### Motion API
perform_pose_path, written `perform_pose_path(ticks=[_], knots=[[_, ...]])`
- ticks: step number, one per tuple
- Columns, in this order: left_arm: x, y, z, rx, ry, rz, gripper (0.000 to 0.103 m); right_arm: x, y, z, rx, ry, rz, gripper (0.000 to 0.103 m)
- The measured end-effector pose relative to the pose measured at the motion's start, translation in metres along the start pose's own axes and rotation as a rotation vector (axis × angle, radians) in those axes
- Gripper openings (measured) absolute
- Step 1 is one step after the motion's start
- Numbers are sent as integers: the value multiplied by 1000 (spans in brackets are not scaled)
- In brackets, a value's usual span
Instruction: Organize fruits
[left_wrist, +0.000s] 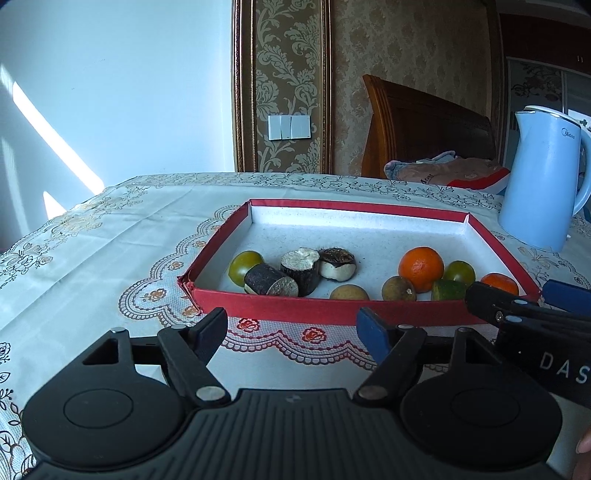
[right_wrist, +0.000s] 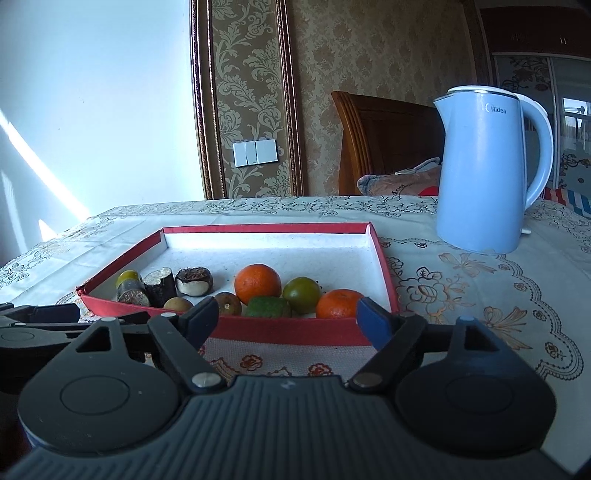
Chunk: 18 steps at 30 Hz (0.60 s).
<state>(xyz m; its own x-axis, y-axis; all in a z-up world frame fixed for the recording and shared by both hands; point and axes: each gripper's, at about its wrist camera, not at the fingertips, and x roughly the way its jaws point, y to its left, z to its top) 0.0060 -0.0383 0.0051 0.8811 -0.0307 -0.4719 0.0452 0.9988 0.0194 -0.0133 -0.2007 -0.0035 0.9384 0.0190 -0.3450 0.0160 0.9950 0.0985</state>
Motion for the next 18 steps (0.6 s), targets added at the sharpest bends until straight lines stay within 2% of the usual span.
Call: perform_pose_path(ticks=[8,12,15,18], knots=[[-7,6,-3,5,1,14,78,-5,3,-2,20,3,1,87],[-12,8,-3,3,-35,46,91,-5,4,-3,17,5,2,88],[-15,11,-1,-16,-49,40,92,-5,4,-3,17,6,3,88],[-12,14,1,-32,-29,20,93,-5,4,-3,16,10,4,89]])
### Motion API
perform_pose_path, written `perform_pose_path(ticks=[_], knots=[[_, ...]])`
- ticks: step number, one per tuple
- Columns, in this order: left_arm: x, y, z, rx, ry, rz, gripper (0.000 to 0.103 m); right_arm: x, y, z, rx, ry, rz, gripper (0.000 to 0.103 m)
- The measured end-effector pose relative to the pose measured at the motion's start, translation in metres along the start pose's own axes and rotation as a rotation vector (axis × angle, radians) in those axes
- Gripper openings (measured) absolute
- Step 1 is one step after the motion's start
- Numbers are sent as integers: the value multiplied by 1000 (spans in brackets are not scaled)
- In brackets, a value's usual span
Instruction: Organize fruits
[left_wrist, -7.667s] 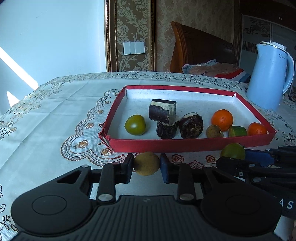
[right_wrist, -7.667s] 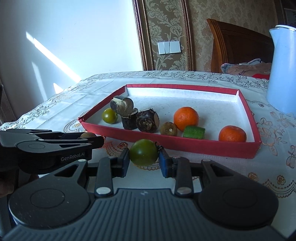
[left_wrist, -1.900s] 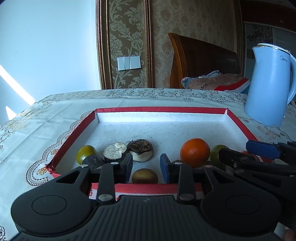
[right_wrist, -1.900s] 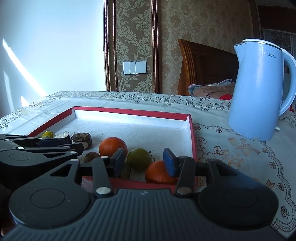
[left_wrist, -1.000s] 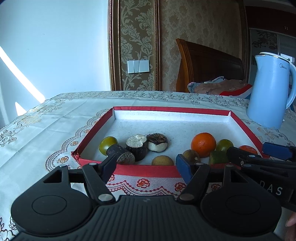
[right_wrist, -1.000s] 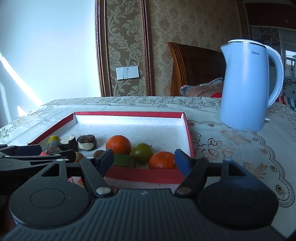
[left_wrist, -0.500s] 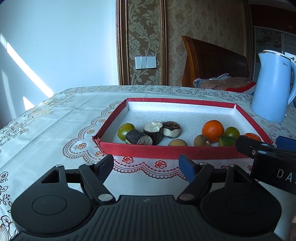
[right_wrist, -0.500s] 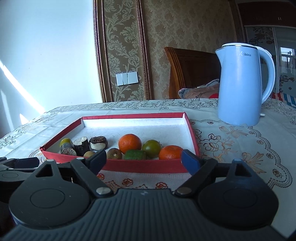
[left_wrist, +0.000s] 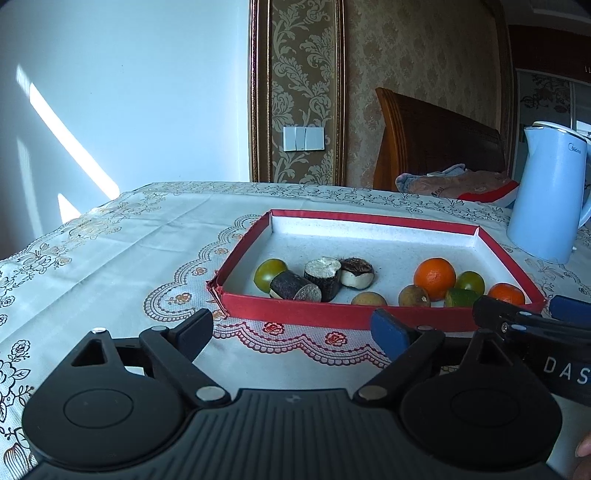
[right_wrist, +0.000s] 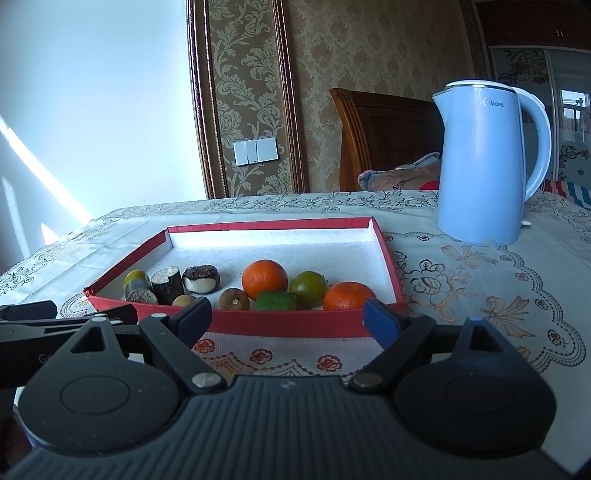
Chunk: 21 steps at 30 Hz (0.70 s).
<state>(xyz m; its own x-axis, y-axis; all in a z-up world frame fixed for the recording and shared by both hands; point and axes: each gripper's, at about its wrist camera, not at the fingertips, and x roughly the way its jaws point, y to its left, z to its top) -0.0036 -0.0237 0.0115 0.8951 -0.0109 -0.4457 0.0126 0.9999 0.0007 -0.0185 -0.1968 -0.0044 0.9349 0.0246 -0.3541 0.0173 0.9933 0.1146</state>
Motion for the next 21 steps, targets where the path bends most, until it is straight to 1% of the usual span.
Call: perform_pose_path(ticks=[3,13,17,21], knots=[[1,3,0,-13,9,-16,93,0,1,0,-2,-2,2,89],[1,1,-1,-5,14,-6,93,1,1,0,-3,0,5,89],[4,2,0,-8,29,6,93,1,1,0,-3,-2,5,89],[4,4,0,-10,36,2,93,0,1,0,-1,-5,7,89]])
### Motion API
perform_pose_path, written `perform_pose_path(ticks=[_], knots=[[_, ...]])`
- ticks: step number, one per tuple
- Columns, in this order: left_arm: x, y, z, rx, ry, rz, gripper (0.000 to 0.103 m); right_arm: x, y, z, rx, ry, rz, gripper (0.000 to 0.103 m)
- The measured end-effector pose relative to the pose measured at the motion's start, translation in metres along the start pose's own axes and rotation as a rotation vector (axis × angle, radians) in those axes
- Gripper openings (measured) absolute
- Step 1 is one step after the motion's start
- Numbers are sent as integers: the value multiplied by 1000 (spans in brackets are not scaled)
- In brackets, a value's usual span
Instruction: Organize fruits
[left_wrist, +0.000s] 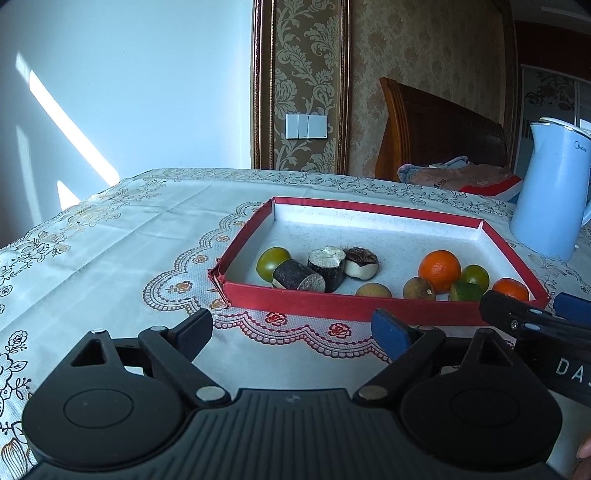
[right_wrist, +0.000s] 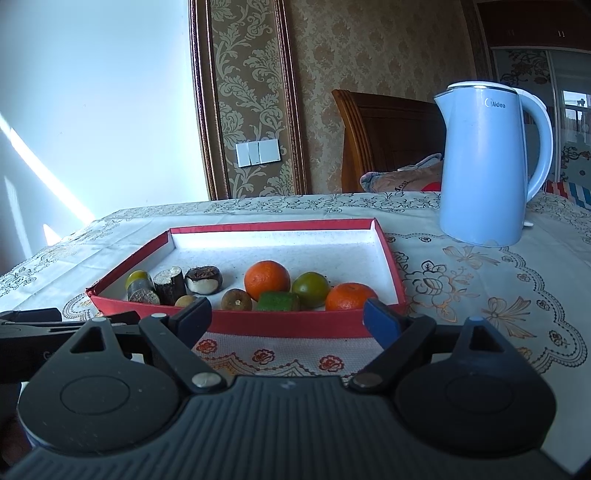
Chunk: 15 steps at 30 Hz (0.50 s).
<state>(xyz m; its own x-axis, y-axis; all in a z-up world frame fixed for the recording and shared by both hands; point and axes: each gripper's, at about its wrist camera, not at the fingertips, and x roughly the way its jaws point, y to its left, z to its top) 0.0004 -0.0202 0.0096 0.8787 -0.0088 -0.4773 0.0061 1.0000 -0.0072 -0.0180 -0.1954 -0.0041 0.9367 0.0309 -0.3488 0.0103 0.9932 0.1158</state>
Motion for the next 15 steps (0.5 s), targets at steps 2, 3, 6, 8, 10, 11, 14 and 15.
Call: perform_pose_path(ticks=[2,3,6,8,10,11,14,15], knots=[[0,0,0,3,-2,-1,93,0,0,0,0,0,0,90],[-1,-1,0,6,-3,-4,93,0,0,0,0,0,-1,91],[-1,-2,-1,11,-3,0,93,-1,1,0,0,-2,1,91],[0,-1,0,8,0,0,93,-1,0,-1,0,-2,2,91],[0,-1,0,3,2,1,93,-1,0,-1,0,-3,2,91],[0,-1,0,2,3,0,93,-1,0,-1,1,-3,2,91],[1,0,0,3,4,-1,93,-1,0,0,0,-3,3,91],[0,0,0,3,3,-2,93,-1,0,0,0,-3,3,91]])
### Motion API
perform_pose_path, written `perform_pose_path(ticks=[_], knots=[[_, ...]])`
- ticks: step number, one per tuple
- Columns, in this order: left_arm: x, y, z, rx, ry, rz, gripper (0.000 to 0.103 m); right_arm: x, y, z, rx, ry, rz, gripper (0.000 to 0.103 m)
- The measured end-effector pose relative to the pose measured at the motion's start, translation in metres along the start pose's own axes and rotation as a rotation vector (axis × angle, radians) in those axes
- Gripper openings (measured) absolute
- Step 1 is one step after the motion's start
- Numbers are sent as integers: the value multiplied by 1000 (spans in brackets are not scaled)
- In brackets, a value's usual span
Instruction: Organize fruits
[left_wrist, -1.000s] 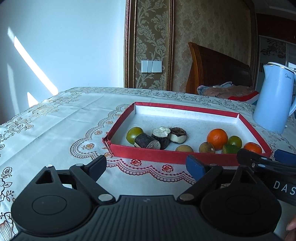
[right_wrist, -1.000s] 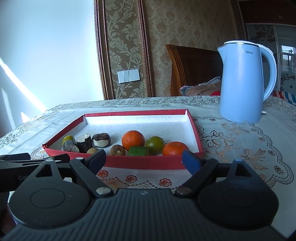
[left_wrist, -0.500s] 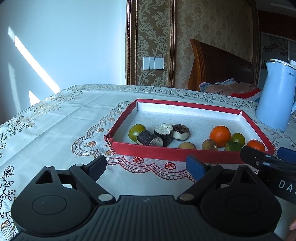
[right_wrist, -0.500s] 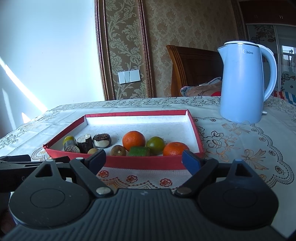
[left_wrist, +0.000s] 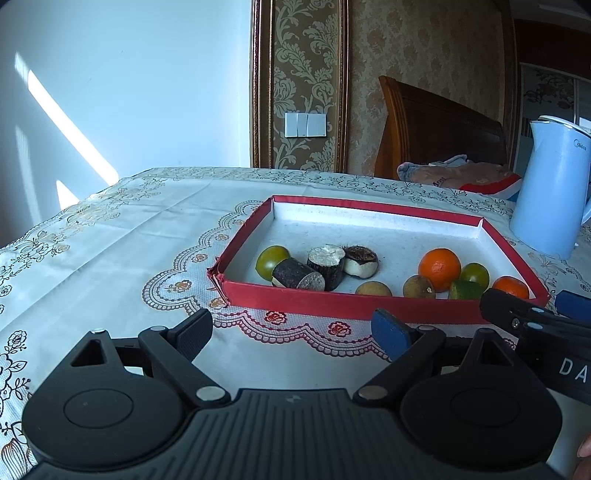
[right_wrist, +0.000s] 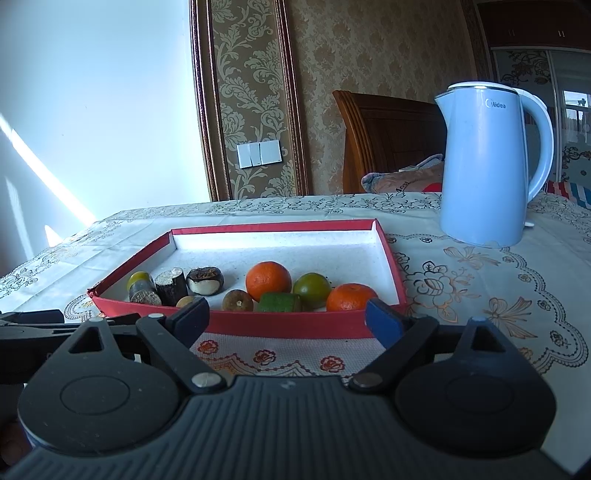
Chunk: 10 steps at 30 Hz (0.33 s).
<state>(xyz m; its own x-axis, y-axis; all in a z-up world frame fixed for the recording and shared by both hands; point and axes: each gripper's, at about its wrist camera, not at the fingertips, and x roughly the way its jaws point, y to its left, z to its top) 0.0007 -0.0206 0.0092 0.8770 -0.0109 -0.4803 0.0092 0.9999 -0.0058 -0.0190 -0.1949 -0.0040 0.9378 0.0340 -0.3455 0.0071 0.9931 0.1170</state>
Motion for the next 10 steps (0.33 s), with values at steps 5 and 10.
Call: perform_pose_path(ticks=[5,10], knots=[[-1,-2,-1,14,-15,3,93,0,0,0,0,1,0,92],[-4,-5,-2,34,-41,19,93,-1,-1,0,2,0,1,92]])
